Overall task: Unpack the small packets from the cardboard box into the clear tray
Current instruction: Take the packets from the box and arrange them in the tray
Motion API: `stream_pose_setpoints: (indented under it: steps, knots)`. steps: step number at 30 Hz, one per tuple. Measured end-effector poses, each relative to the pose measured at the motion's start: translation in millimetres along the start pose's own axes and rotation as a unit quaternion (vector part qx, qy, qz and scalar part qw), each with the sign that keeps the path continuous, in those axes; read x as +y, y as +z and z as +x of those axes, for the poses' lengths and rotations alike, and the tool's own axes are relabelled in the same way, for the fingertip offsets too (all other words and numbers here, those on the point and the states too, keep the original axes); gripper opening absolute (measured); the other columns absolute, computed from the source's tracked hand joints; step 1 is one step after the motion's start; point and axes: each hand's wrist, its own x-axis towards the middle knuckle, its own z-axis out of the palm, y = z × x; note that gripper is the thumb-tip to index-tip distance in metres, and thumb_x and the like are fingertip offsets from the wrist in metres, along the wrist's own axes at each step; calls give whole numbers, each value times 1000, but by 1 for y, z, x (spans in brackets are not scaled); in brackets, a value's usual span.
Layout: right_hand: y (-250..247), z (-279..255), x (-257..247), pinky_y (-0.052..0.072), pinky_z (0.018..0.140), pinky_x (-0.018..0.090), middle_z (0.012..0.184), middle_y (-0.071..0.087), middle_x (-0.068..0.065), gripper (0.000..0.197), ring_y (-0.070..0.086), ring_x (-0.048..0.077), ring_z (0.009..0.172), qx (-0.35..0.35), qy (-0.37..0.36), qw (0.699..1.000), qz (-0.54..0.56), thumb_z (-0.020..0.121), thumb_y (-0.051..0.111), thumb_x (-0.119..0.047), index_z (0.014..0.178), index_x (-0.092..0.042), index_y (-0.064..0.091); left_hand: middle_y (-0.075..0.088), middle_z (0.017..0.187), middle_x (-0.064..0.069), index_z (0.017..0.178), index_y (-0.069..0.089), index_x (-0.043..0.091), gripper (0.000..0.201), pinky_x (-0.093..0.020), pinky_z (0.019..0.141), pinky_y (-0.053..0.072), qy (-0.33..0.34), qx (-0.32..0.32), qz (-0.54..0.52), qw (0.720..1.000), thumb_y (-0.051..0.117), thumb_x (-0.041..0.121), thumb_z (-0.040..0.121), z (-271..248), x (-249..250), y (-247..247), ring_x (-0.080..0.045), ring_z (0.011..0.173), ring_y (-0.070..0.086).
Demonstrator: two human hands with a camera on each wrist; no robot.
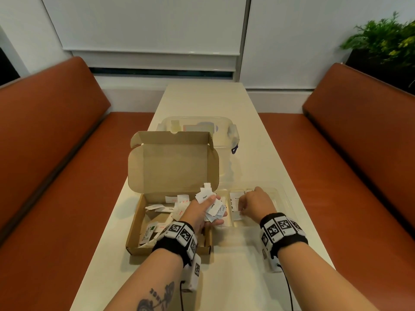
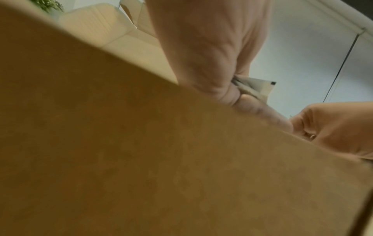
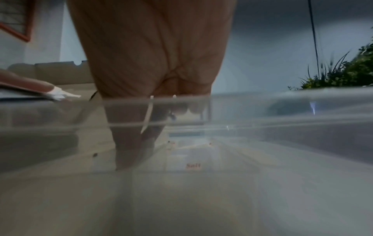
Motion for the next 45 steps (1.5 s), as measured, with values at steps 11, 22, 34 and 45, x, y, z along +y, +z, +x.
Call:
stream_pose_setpoints:
  steps: [11,22,34,45]
  knots:
    - [15,-2,7,39,80,26,89,68,-9,11,43,15,97,24,-11,1000,-9,79,69,-33,89,-29,69,70,98,-20,101,66,9,18,-32,53,59,4,6,7,1000,55,23,96,3,-2,-2,-30,85,72]
    - [14,-2,4,35,73,28,91,59,-5,27,45,19,94,62,-9,998,-12,73,71,-37,85,-24,49,73,90,-15,100,66,9,17,-32,54,59,12,16,10,1000,57,22,95,2,-3,-1,-28,82,73]
    - [-3,-11,-43,41,62,22,74,59,-7,36,52,8,67,2,-29,959,283,66,81,-40,81,-27,51,71,105,-12,111,63,14,22,-37,65,61,21,27,18,999,57,28,95,1,1,6,-26,85,71]
    - [-3,-11,-46,37,63,19,82,54,-11,31,47,3,71,46,-26,955,290,66,82,-22,79,-22,54,70,108,-13,117,61,13,30,-31,57,58,7,36,-6,999,58,32,94,-1,1,6,-24,82,72]
